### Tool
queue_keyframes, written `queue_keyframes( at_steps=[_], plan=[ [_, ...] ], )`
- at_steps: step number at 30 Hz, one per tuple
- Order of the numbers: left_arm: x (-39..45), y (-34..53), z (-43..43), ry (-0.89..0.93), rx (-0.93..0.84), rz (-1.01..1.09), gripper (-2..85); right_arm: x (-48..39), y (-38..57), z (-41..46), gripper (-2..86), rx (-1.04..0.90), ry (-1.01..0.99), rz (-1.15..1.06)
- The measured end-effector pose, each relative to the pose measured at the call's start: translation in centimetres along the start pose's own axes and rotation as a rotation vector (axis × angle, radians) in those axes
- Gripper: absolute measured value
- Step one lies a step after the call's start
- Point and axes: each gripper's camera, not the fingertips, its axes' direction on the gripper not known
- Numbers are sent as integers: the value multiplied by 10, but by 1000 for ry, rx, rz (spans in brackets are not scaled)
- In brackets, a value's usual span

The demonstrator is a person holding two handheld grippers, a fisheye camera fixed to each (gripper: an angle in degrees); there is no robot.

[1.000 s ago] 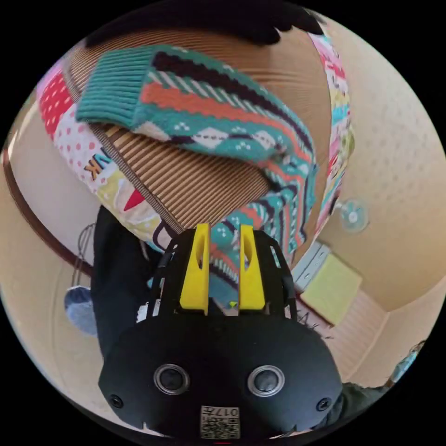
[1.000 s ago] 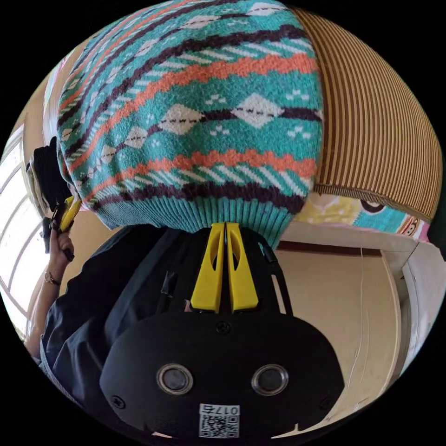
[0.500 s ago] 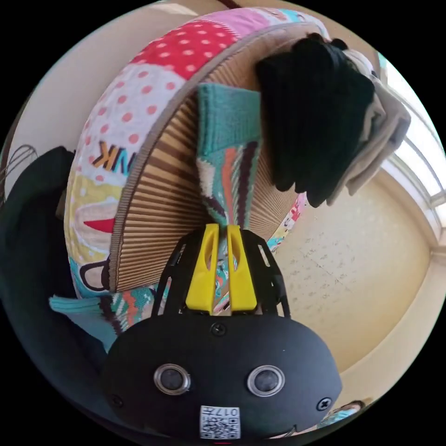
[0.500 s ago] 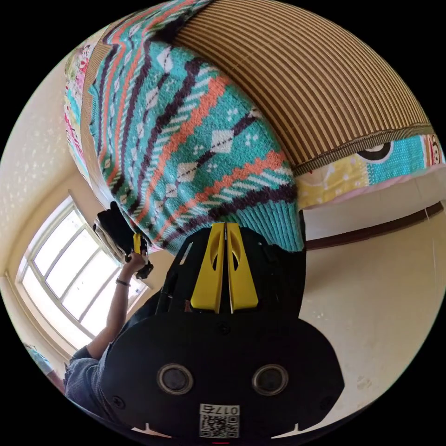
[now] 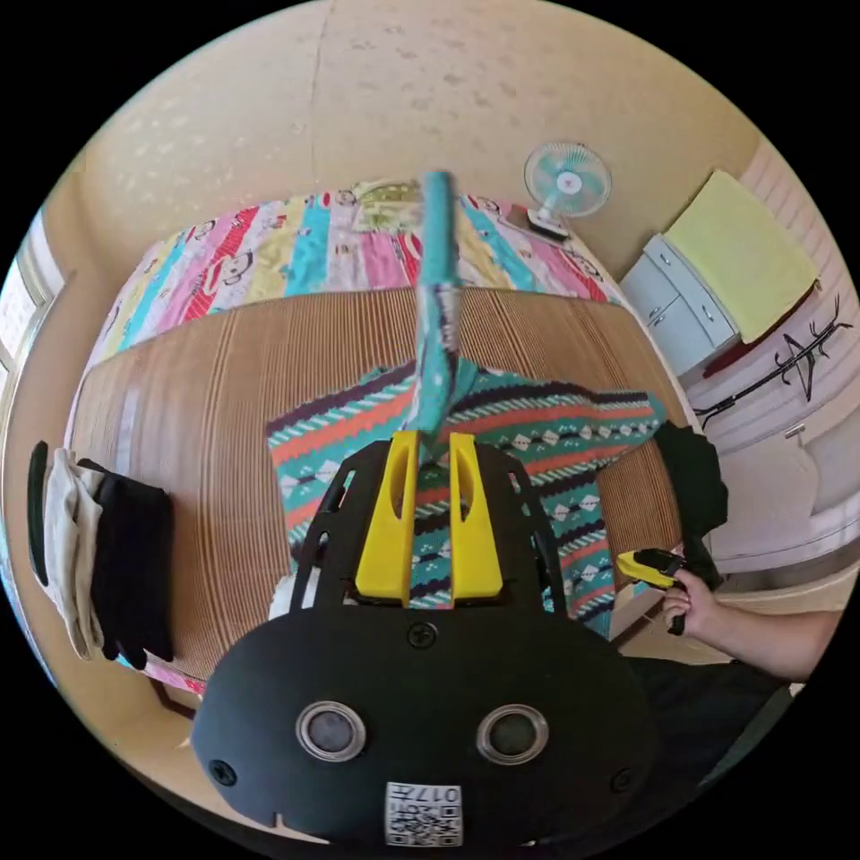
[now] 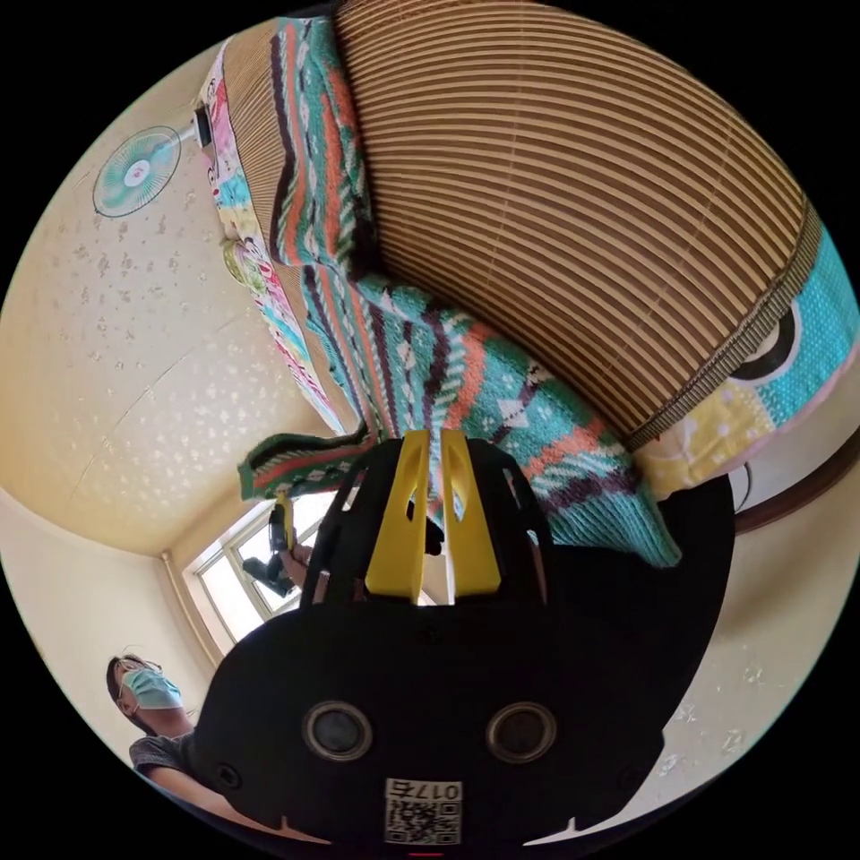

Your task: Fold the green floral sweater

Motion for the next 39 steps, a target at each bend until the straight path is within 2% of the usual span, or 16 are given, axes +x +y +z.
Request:
queue_keyframes(
  at_steps=[1, 3, 5, 7, 15, 18, 23, 27, 30, 35, 39],
  plan=[
    [34, 0, 37, -43, -59, 52, 57, 3, -2, -8, 40, 6, -9, 3],
    [62, 9, 100, -7, -202, 45, 60, 7, -6, -22, 55, 23, -35, 0],
    [69, 29, 171, 125, -415, -72, 64, 9, -13, -40, 69, 55, -77, -13],
    [67, 45, 191, 151, -451, -164, 66, 8, -26, -66, 84, 99, -121, -43],
    [48, 71, 180, 59, -495, -302, 74, -2, -101, -135, 111, 358, -250, -84],
    [50, 77, 174, 30, -533, -294, 75, 1, -130, -139, 118, 437, -221, -57],
    [66, 94, 178, -4, -623, -268, 73, 10, -164, -122, 112, 485, -274, -50],
    [77, 106, 183, 7, -674, -265, 71, 19, -172, -104, 53, 508, -323, 18],
    [83, 112, 179, 43, -680, -272, 68, -2, -157, -96, 35, 503, -415, -133],
    [82, 123, 163, 80, -667, -270, 64, -104, -74, -64, 26, 456, -120, -486],
    [64, 138, 149, 121, -640, -333, 63, -212, 50, 55, 31, 386, 303, -937]
  ],
)
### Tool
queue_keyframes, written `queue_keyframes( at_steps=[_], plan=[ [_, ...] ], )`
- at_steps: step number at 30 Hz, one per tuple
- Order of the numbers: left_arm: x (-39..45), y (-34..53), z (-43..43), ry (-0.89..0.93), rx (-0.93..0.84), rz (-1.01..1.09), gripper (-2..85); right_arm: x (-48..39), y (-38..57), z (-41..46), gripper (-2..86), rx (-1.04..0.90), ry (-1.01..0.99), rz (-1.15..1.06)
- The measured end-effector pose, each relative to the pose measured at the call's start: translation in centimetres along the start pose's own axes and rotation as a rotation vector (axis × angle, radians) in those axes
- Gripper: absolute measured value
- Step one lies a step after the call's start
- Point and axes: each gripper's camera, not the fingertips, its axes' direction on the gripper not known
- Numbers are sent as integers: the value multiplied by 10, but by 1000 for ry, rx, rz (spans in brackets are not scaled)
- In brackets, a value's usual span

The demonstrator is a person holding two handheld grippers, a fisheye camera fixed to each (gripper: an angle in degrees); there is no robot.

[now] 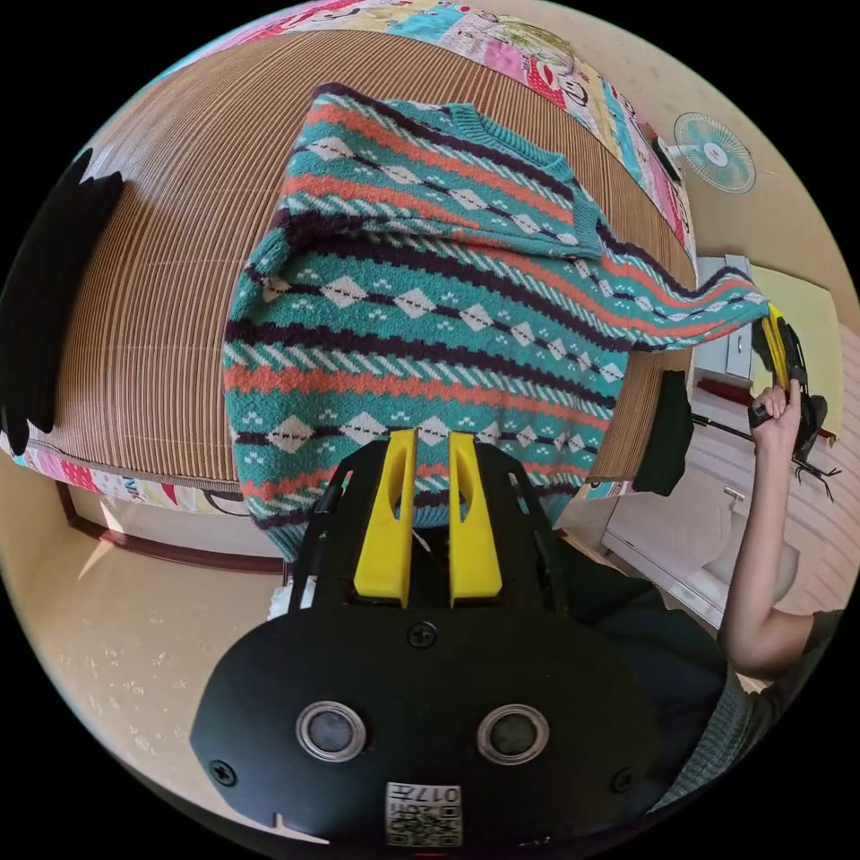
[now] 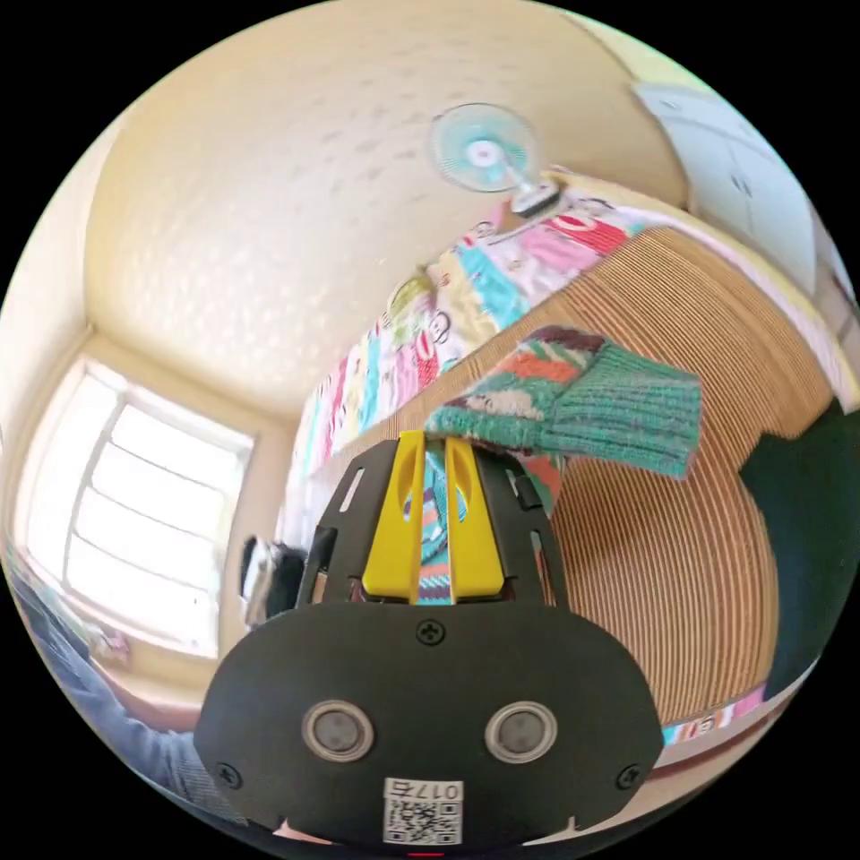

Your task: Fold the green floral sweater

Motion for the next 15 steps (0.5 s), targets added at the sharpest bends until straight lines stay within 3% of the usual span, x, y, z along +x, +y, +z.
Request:
queue_keyframes(
  at_steps=[4, 9, 15],
  plan=[
    [-41, 12, 0, 52, 7, -60, 65, -129, 61, 138, 59, -286, 62, -382],
    [-97, 18, -11, 41, 26, -102, 75, -108, 144, 301, 74, -798, 70, -281],
    [-186, 36, -45, 51, 100, -110, 109, -51, 182, 259, 88, -760, 170, -152]
  ],
)
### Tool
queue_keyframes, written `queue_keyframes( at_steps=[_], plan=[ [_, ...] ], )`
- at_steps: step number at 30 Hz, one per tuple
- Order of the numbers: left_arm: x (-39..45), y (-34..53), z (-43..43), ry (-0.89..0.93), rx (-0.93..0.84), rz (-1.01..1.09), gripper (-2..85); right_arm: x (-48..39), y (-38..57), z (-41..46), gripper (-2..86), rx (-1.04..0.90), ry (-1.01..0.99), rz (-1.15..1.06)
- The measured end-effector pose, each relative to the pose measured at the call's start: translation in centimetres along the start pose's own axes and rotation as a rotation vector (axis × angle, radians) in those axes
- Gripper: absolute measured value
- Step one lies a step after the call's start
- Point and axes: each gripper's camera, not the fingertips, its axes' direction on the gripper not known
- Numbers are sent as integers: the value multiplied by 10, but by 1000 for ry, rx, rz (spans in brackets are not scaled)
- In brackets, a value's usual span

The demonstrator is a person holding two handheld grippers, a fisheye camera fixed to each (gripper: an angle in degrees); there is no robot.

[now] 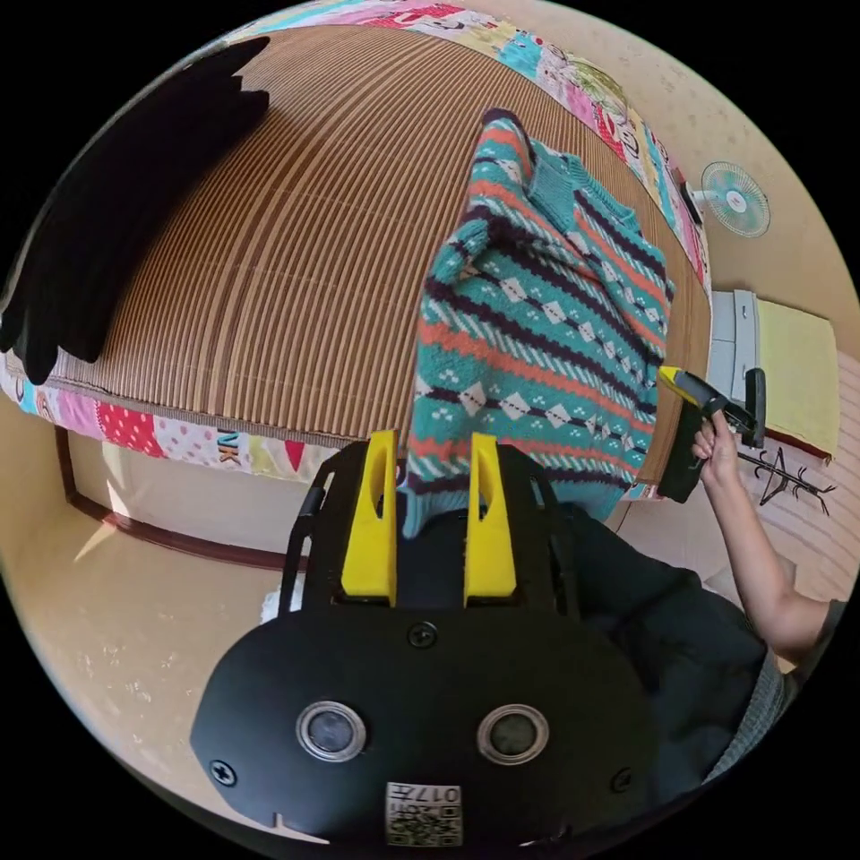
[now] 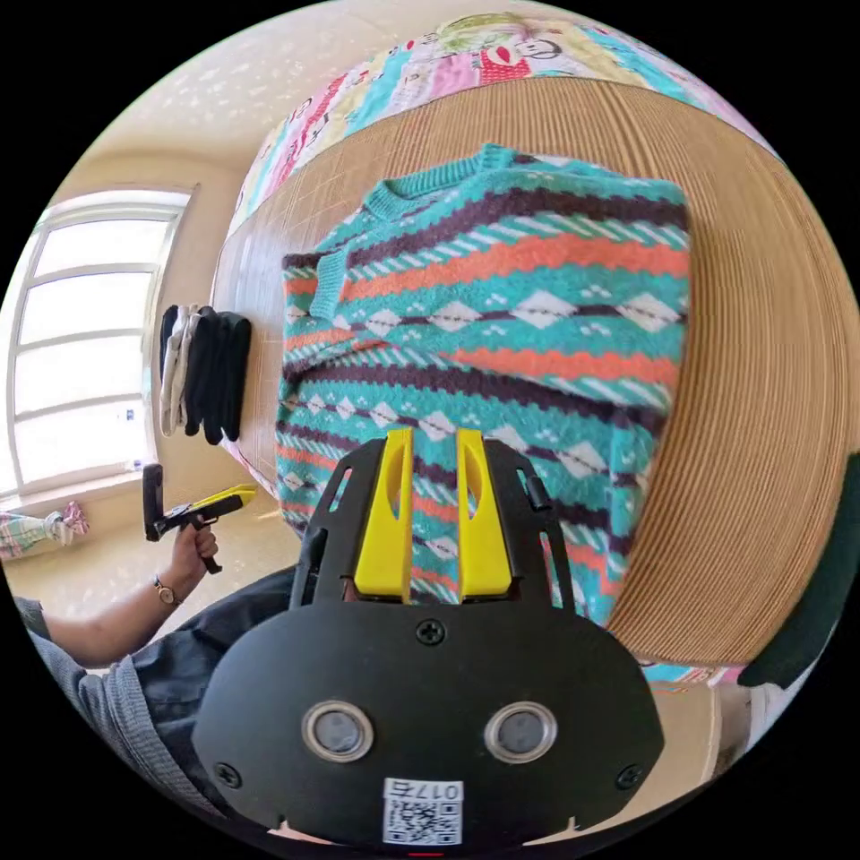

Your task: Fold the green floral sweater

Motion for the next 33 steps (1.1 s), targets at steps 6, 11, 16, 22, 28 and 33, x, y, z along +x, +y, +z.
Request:
queue_keyframes(
  at_steps=[6, 11, 16, 22, 28, 33],
  plan=[
    [-82, 2, 24, -10, -242, 91, 156, 95, 100, -15, 132, -41, 89, 331],
    [-111, -13, 61, 146, -414, 164, 155, 136, 153, 13, 169, -205, 92, 413],
    [-131, -27, 90, 198, -543, 153, 95, 173, 183, 75, 118, -406, -50, 458],
    [-169, -36, 49, 313, -602, 287, 43, 180, 202, 47, 34, -299, -244, 387],
    [-221, -58, -62, 918, -449, 387, 41, 210, 268, -63, 21, 410, -1031, 204],
    [-240, -71, -137, 1282, -306, 500, 40, 192, 305, -114, 16, 814, -1275, 5]
  ],
)
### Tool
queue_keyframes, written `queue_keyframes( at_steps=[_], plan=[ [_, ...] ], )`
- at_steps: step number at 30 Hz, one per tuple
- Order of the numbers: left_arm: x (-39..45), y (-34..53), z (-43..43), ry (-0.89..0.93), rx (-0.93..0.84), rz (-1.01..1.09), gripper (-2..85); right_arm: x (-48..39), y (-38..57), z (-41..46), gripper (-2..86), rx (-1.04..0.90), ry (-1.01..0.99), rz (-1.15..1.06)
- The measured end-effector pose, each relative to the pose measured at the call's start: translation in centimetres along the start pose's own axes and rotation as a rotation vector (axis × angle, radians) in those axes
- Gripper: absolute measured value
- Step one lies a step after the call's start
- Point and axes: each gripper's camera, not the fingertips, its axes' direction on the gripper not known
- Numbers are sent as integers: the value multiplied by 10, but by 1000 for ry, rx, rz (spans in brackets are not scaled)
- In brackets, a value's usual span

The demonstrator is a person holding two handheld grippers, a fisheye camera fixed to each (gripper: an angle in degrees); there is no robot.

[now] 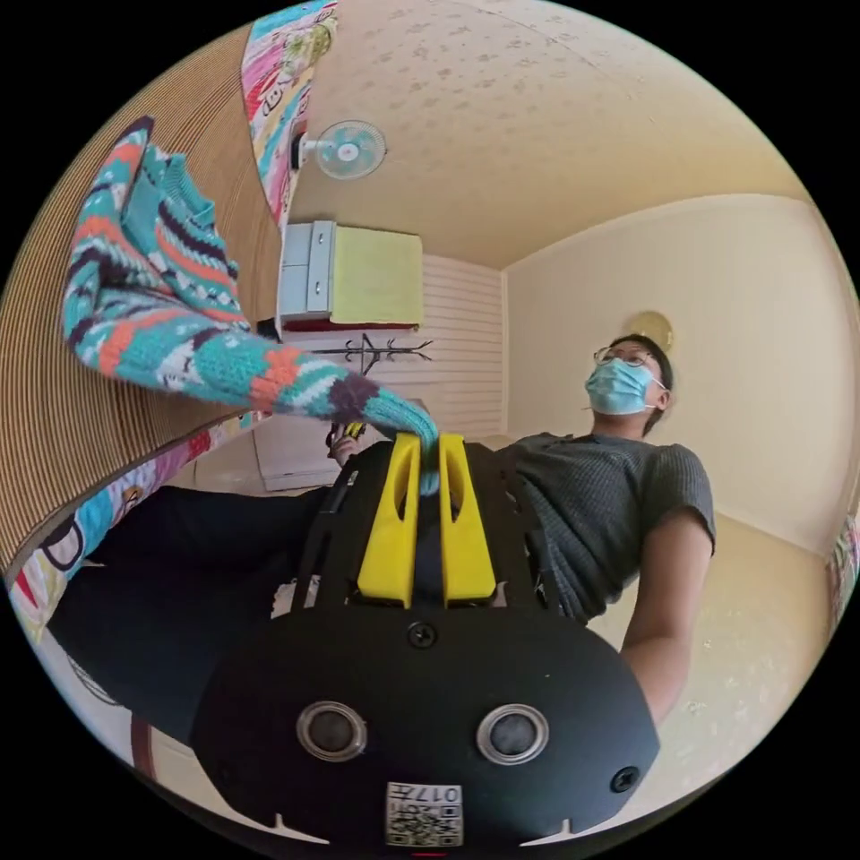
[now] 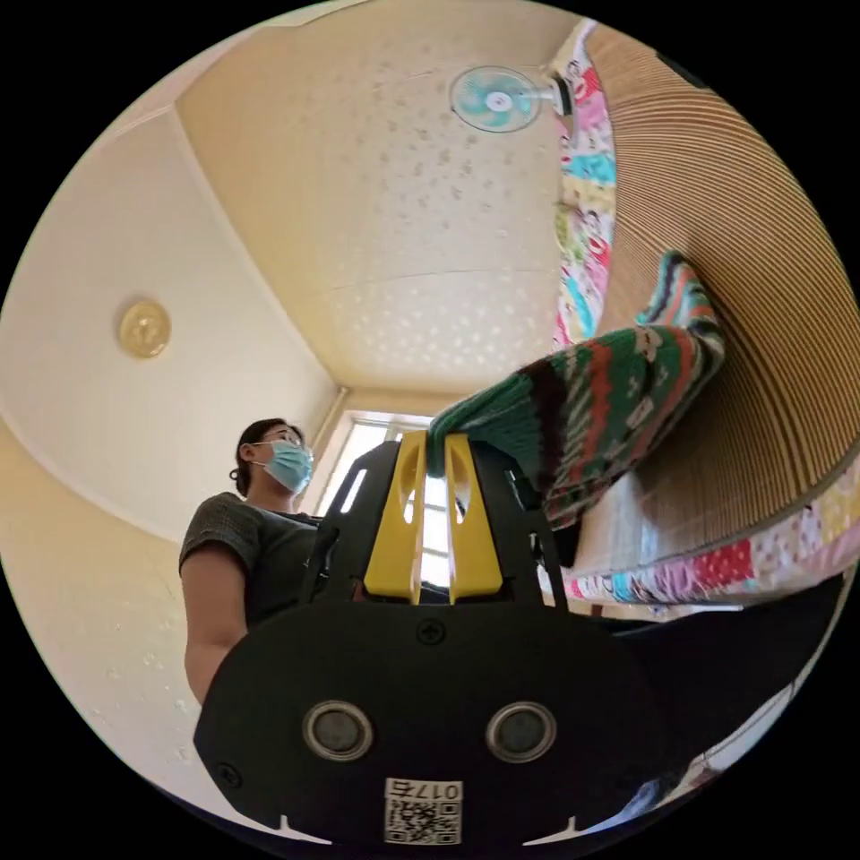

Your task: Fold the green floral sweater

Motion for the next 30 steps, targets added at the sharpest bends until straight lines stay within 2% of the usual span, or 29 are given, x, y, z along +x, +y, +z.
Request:
queue_keyframes(
  at_steps=[3, 6, 10, 12, 15, 19, 23, 26, 30],
  plan=[
    [23, -1, -12, 142, 70, 90, 41, -6, 3, 6, 15, 108, -119, -75],
    [18, -4, -30, 148, 244, 49, 41, 30, -9, 0, 16, 246, -77, 54],
    [-30, -19, -56, 28, 509, -259, 42, 105, -49, -19, 18, 455, 72, 369],
    [-49, -30, -62, 45, 620, -338, 42, 128, -80, -13, 20, 472, 105, 441],
    [-64, -67, -73, 45, 756, -390, 41, 150, -152, 16, 21, 383, 199, 456],
    [-74, -129, -100, -103, 849, -475, 40, 181, -243, 60, 24, 225, 421, 463],
    [-101, -162, -107, -111, 955, -564, 41, 221, -281, 81, 31, 204, 496, 504],
    [-115, -171, -105, -148, 961, -599, 48, 249, -292, 86, 47, 184, 600, 529],
    [-123, -172, -98, -69, 946, -536, 89, 256, -309, 111, 113, -9, 652, 397]
  ],
)
